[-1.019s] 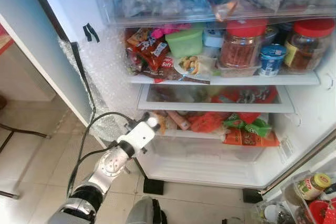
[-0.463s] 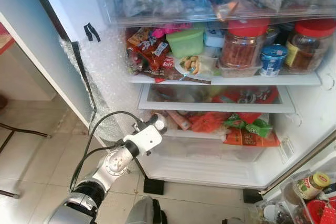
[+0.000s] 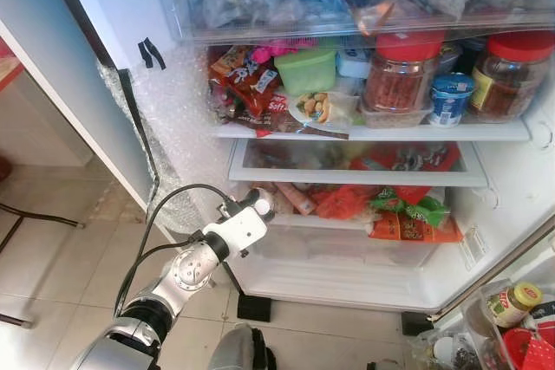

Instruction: Restocking fridge

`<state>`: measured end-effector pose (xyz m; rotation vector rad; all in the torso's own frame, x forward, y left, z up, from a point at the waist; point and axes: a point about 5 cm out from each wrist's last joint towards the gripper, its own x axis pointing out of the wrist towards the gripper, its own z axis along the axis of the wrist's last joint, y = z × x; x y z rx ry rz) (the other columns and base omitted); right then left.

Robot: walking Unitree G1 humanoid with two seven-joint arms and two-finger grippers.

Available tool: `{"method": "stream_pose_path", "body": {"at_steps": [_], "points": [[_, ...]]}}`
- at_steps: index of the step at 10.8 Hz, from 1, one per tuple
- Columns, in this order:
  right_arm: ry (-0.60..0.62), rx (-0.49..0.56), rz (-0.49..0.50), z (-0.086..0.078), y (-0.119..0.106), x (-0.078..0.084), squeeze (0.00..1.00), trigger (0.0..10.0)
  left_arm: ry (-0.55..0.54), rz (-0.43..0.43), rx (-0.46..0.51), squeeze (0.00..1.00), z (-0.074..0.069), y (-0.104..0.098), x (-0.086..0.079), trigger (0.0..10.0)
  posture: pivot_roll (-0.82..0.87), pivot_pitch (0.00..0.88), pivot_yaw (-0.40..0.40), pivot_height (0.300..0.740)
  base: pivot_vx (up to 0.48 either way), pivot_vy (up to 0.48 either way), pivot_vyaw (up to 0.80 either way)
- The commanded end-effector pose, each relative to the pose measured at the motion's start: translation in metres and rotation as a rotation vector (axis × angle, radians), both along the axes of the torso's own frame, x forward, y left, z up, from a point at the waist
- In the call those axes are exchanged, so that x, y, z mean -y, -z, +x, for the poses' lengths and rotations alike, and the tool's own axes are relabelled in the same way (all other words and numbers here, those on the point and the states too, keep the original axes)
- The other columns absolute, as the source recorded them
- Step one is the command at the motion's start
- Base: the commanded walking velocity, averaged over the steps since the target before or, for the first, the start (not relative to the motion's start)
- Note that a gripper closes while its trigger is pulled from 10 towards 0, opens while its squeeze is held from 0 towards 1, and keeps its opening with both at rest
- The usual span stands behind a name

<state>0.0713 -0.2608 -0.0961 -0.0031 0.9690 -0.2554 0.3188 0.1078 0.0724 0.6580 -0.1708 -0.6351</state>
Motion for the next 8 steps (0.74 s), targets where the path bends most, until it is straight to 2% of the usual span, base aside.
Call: {"method": "stream_pose_path", "body": {"at_steps": [1, 8], "points": [[-0.007, -0.025, 0.022, -0.0049, 0.0036, -0.0074, 0.0, 10.0, -0.005, 0.003, 0.013, 0.0, 0.0024, -0.0032, -0.0042, 10.0, -0.06, 0.065, 0.134, 0.657, 0.0, 0.0, 0.0], [-0.005, -0.023, 0.025, -0.0035, 0.0041, -0.0095, 0.0, 10.0, 0.009, -0.012, 0.005, 0.0, 0.0001, -0.0014, -0.0007, 10.0, -0.06, 0.065, 0.141, 0.657, 0.263, 0.0, 0.0]]}}
